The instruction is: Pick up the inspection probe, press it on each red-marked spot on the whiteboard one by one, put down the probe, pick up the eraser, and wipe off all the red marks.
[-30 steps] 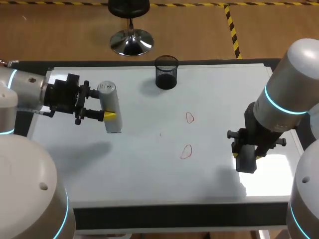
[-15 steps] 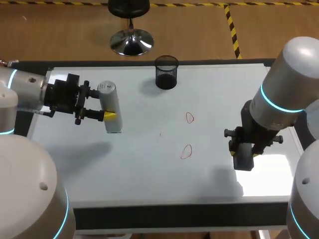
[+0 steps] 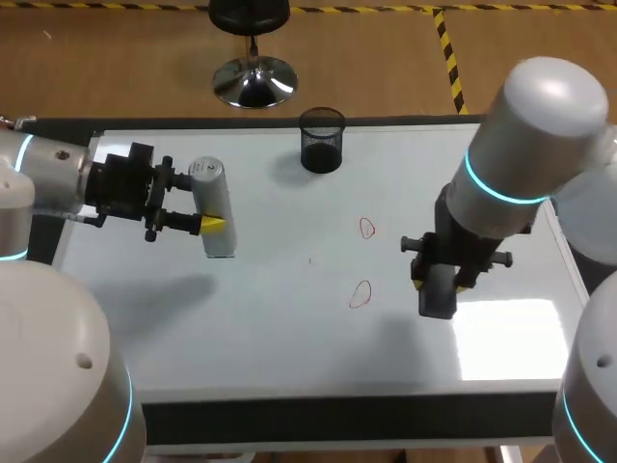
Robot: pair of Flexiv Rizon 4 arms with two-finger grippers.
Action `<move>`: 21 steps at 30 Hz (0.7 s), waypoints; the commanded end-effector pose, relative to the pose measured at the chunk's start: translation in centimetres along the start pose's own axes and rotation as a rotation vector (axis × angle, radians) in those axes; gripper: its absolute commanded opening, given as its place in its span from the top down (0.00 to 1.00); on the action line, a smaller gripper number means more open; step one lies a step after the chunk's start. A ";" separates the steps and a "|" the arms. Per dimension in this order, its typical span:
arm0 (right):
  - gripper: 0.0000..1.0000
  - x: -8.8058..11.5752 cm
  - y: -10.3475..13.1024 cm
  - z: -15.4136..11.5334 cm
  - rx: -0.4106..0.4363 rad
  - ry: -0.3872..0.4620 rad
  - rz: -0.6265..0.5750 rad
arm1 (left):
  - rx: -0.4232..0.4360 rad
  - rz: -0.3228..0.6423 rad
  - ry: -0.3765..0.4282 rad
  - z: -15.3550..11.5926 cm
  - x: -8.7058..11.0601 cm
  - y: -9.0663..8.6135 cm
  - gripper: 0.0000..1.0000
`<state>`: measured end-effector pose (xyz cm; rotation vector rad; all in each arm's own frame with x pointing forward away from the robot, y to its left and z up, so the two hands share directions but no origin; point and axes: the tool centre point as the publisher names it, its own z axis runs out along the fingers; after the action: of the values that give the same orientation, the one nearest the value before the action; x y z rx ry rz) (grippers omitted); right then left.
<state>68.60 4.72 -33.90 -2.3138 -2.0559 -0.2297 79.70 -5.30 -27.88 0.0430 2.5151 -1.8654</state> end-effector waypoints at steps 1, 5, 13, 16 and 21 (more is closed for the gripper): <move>1.00 2.1 0.6 1.1 0.012 -0.034 0.000 | 0.001 0.001 0.002 0.0 -0.1 0.0 1.00; 1.00 3.2 0.7 1.6 0.019 -0.039 -0.002 | 0.001 0.001 0.002 0.0 -0.1 0.0 1.00; 1.00 5.6 1.1 2.9 0.021 -0.045 -0.030 | 0.001 0.001 0.002 0.0 -0.1 0.0 1.00; 1.00 6.4 1.1 3.4 0.024 -0.039 -0.033 | 0.001 0.001 0.002 0.0 -0.1 0.0 1.00; 1.00 7.8 1.3 4.2 0.034 -0.034 -0.035 | 0.001 0.001 0.002 0.0 -0.1 0.0 1.00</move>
<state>70.49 11.49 -36.13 -2.2656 -2.0901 -0.2020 79.70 -5.30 -27.88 0.0431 2.5151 -1.8655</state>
